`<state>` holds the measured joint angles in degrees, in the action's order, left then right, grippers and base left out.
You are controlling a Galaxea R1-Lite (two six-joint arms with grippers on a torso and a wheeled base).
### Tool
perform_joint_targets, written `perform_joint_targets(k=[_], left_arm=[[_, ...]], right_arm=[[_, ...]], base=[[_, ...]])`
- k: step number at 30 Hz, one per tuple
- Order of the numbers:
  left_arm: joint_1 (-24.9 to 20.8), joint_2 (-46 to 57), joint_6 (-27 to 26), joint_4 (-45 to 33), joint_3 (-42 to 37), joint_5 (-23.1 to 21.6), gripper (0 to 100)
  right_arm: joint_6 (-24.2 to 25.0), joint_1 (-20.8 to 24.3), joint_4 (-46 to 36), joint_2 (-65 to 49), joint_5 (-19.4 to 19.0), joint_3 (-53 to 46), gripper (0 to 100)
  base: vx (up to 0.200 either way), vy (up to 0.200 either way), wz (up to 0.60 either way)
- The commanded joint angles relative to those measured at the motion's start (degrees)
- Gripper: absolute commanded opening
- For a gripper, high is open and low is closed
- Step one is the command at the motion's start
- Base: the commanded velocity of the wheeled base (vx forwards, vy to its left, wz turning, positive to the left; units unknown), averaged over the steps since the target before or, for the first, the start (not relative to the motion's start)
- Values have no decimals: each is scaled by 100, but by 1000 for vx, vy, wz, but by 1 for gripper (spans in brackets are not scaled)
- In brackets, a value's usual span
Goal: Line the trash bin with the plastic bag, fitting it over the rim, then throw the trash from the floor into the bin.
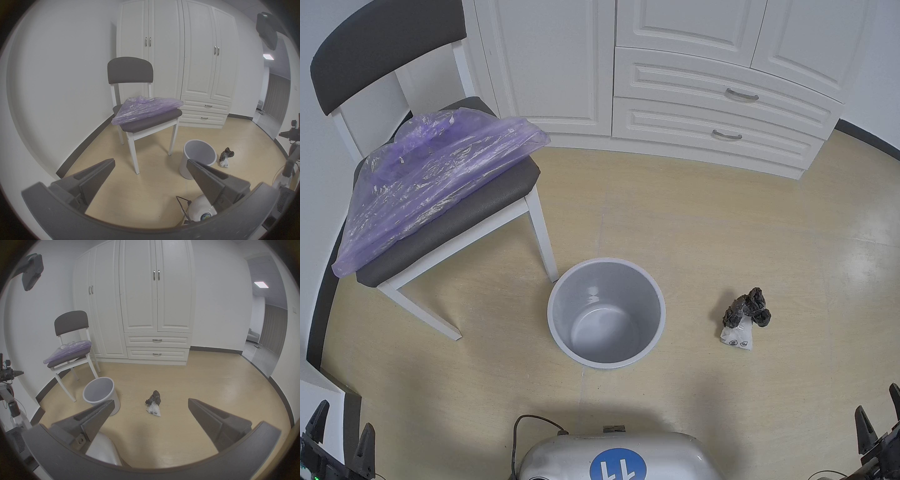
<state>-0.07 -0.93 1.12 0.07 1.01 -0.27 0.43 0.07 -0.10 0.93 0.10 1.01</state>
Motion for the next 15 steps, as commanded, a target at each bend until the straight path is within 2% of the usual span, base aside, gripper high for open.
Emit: perform_joint_targets(k=[1,15], left_arm=[[-1,93,-33,-7,-101,0,100],[-1,93,-139,-7,-92,-26,100]], right_arm=[[1,1,1,-93,-1,-92,100],[1,1,1,-93,-1,-92,100]], base=[[0,0,0],[0,0,0]])
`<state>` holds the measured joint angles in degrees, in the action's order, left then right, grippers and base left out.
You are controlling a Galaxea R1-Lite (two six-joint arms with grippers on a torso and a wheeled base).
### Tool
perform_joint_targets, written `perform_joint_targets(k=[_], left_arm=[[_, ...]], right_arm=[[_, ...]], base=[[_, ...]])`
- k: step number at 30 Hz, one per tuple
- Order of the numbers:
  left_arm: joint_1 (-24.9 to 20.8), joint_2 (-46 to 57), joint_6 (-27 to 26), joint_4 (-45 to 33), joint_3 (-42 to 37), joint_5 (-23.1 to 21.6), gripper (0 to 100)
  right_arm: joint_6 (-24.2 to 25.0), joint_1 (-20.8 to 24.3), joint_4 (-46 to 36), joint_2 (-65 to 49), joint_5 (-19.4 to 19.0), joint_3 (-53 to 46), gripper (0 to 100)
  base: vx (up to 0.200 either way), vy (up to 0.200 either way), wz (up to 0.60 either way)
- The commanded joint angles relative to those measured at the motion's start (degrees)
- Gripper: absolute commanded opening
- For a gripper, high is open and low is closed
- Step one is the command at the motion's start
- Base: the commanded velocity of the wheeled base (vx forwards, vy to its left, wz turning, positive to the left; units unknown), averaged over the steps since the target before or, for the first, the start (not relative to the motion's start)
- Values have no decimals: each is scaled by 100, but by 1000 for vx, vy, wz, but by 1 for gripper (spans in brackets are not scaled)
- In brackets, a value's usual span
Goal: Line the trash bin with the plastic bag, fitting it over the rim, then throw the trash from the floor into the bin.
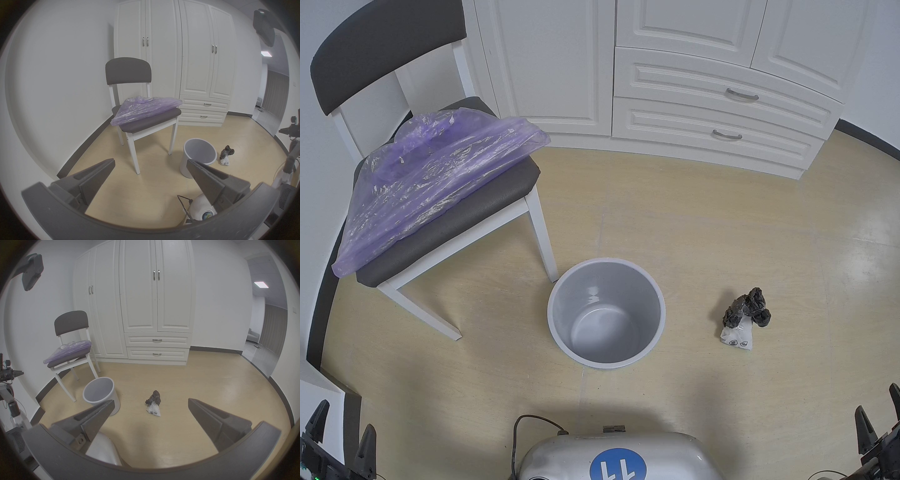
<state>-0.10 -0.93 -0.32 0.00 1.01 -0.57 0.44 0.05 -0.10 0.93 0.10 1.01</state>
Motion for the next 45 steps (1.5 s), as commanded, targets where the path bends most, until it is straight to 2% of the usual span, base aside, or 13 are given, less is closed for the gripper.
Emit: perform_joint_targets(k=[1,15,17,20,29,35,37,40,42,45], left_arm=[[1,93,5,0,-101,5,100],[1,93,-21,0,-101,-31,100],[1,93,-127,0,-101,-145,100],[1,93,-144,9,-101,-180,100],[1,93,-311,35,-101,-242,100],[1,93,-91,18,-92,-189,100],[1,93,32,114,-84,-145,100],[1,93,1007,1538,75,-242,100],[1,93,1069,1828,127,-382,100],[1,93,788,1749,215,-452,100]], right_arm=[[-9,4,1,-93,-1,-92,100],[-35,-5,1,-93,-19,-92,100],[-246,-14,10,-93,-54,-92,100],[-308,-14,10,-93,-71,-92,100],[-308,-14,10,-93,-80,-92,100],[-105,-14,36,-93,-45,-92,100],[62,-14,62,-93,-19,-75,100],[149,-14,186,-93,78,-92,100],[308,-5,449,-93,140,145,100],[316,13,651,-14,25,901,100]], base=[[0,0,0],[0,0,0],[0,0,0],[0,0,0],[0,0,0],[0,0,0],[0,0,0],[0,0,0],[0,0,0],[0,0,0]])
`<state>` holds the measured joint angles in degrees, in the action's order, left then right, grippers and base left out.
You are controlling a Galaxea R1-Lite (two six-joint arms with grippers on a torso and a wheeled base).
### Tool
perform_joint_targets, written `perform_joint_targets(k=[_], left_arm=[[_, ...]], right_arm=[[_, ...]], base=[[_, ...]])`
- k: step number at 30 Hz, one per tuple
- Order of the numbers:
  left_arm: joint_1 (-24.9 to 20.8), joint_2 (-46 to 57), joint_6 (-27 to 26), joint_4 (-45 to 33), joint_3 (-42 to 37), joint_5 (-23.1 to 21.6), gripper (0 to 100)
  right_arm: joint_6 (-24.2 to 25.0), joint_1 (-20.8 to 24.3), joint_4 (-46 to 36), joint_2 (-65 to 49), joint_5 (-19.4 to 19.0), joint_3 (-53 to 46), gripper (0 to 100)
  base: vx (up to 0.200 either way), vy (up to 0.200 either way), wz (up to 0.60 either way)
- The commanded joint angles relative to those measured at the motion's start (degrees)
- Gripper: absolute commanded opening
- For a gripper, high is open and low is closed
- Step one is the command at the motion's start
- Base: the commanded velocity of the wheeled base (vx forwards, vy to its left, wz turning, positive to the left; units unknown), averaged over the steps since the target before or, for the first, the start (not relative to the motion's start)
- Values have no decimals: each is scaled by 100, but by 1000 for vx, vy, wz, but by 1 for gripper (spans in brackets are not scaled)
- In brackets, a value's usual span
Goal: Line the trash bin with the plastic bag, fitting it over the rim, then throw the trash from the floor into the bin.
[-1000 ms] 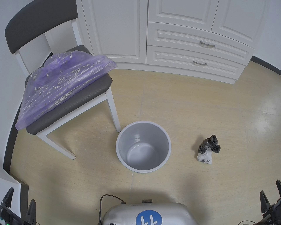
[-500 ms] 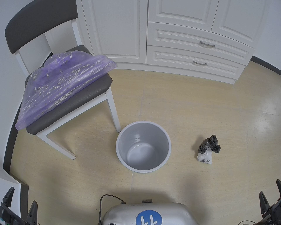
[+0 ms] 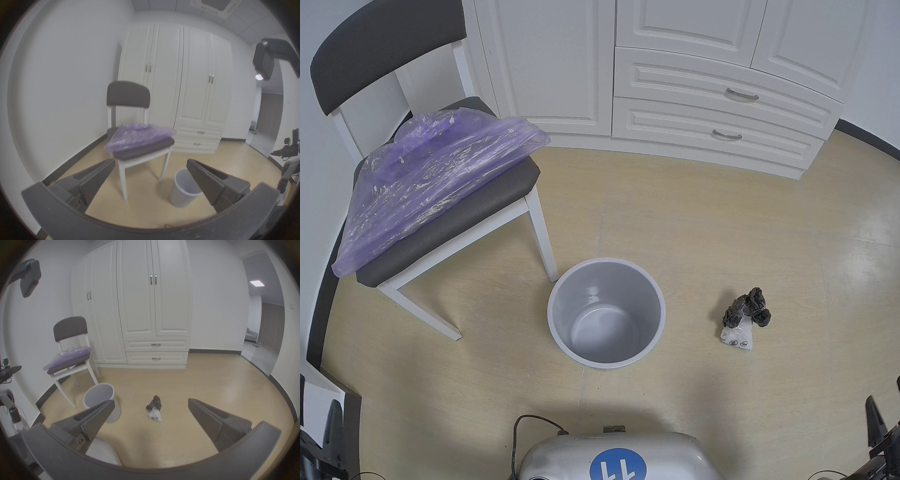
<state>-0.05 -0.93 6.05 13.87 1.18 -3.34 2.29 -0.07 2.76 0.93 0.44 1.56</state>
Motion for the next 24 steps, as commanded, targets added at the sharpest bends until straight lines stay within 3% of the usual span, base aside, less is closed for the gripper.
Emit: perform_joint_targets(k=[1,6,10,13,14,16,19,24], left_arm=[[-4,66,28,274,277,-202,100],[-83,-382,-473,-684,1165,-228,100],[14,-1735,-1194,-1589,2290,-9,100],[49,-1964,-1378,-1642,2395,123,100],[233,-2720,-2231,-1669,2650,967,100],[295,-3115,-2688,-1651,2791,1345,100],[304,-3660,-3074,-1642,2984,1459,100],[365,-4196,-3241,-1625,3099,1459,100]], right_arm=[[78,34,322,83,-61,978,100],[-53,51,322,927,-316,1338,100],[-27,95,832,2298,-378,1909,100],[-36,113,973,2518,-378,1997,100],[-71,262,1649,3441,-378,2402,100],[-89,385,2062,3933,-343,2692,100],[-71,500,2317,4609,-316,3105,100],[78,623,2379,5348,-316,3333,100]], base=[[0,0,0],[0,0,0],[0,0,0],[0,0,0],[0,0,0],[0,0,0],[0,0,0],[0,0,0]])
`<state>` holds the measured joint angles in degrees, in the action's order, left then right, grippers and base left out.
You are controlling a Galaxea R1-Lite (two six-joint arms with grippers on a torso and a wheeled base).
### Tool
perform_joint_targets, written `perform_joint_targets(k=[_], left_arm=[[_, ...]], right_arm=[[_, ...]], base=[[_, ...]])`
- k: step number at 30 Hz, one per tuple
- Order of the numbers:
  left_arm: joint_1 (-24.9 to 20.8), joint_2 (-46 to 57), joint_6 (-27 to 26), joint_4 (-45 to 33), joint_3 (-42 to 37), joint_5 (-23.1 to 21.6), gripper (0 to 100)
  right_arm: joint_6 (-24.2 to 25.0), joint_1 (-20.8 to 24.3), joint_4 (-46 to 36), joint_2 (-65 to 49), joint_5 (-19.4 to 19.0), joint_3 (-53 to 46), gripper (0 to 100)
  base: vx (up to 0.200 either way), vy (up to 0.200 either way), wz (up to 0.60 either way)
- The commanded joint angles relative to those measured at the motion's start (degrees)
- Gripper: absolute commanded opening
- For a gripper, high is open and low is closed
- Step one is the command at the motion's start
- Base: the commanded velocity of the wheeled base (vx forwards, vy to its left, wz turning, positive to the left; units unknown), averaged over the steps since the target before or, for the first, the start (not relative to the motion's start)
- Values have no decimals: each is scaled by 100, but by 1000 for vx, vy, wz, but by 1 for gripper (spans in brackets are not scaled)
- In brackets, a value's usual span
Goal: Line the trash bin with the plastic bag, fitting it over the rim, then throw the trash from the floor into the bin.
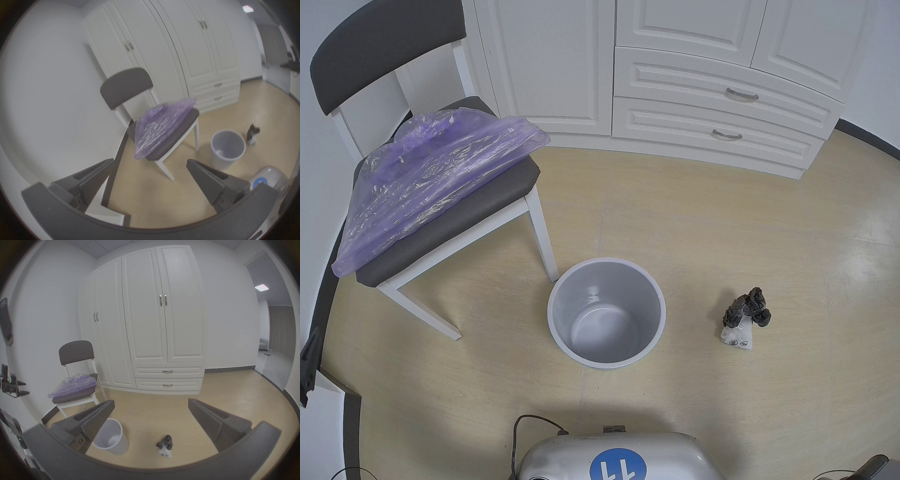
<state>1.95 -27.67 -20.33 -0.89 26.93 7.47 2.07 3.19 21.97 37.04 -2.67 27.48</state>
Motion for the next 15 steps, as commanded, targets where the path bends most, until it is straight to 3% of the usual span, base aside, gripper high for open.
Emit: perform_joint_targets(k=[1,3,4,6,8,12,15], left_arm=[[209,-1882,-700,-148,603,378,100],[324,-2093,-726,-148,656,378,100],[324,-2093,-726,-148,656,378,100],[587,-2322,-753,-140,629,343,100],[763,-2524,-709,-113,603,343,100],[1273,-2998,-682,458,594,220,100],[1589,-3262,-656,1012,603,-352,100]], right_arm=[[434,647,660,2053,126,741,100],[760,1052,906,2238,504,706,100],[760,1052,906,2238,504,706,100],[1208,1544,1152,2422,1163,469,100],[1463,1790,1424,2458,1366,12,100],[1762,1939,2198,2932,1287,-164,100],[1788,1913,2479,3108,1295,-137,100]], base=[[0,0,0],[0,0,0],[0,0,0],[0,0,0],[0,0,0],[0,0,0],[0,0,0]])
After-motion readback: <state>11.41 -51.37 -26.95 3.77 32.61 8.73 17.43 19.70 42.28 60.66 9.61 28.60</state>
